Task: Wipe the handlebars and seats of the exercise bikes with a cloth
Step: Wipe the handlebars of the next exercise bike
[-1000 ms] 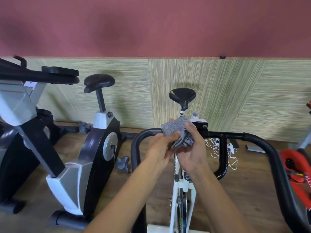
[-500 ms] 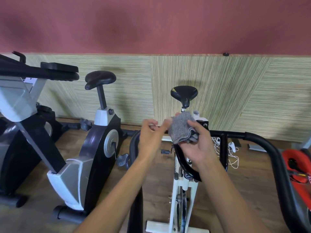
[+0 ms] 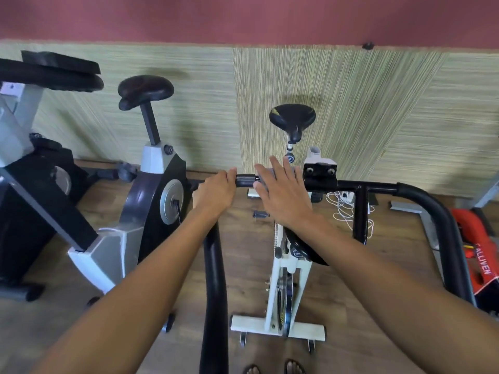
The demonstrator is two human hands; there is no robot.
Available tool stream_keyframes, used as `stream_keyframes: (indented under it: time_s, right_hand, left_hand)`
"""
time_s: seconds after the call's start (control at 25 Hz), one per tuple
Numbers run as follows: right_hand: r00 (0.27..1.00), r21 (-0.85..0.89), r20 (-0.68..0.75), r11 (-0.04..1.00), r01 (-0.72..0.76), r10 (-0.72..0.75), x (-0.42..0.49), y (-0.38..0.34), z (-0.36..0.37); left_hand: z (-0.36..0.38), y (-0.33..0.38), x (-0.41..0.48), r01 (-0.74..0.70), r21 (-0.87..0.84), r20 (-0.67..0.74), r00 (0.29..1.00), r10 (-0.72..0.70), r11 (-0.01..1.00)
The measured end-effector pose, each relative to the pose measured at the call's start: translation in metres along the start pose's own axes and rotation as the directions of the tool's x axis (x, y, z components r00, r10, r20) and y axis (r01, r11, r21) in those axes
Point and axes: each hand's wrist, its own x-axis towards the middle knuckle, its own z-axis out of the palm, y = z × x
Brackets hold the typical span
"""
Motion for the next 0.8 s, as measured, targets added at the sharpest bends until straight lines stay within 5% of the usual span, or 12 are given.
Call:
stream_keyframes:
  time_s: [0.12,0.24,0.44,0.68,0.8]
  right_hand:
    - [0.985,-0.117,-0.092,0.984,0.137,-0.148,-0.029,0.004,0.016]
    - [0.964,-0.228,0.042,0.937,0.265,-0.262,-0.051,0.013,0.025]
    - [0.999,-0.070,0.017,0.996,0.053,-0.052,-0.009,-0.007,0.004]
    - [0.947,-0.209,-0.218,0.959,0.190,-0.235,-0.097,0.004,0.001]
    - [0.996,-0.133,0.012,0.988,0.085,-0.084,-0.080,-0.009,0.000]
  left_hand:
    - [0.002,-0.001,0.001,-0.010,0.002,-0.022,1.000,0.010,1.000]
    - [0.007,-0.005,0.005,-0.014,-0.006,-0.036,0.999,0.014,1.000]
    - [0.010,-0.008,0.009,-0.042,-0.035,-0.053,0.998,0.040,0.999]
    - [0.012,-0.010,0.010,-0.054,-0.028,-0.069,0.996,0.052,0.998]
    - [0.013,-0.006,0.010,-0.089,-0.014,-0.067,0.994,0.088,0.996]
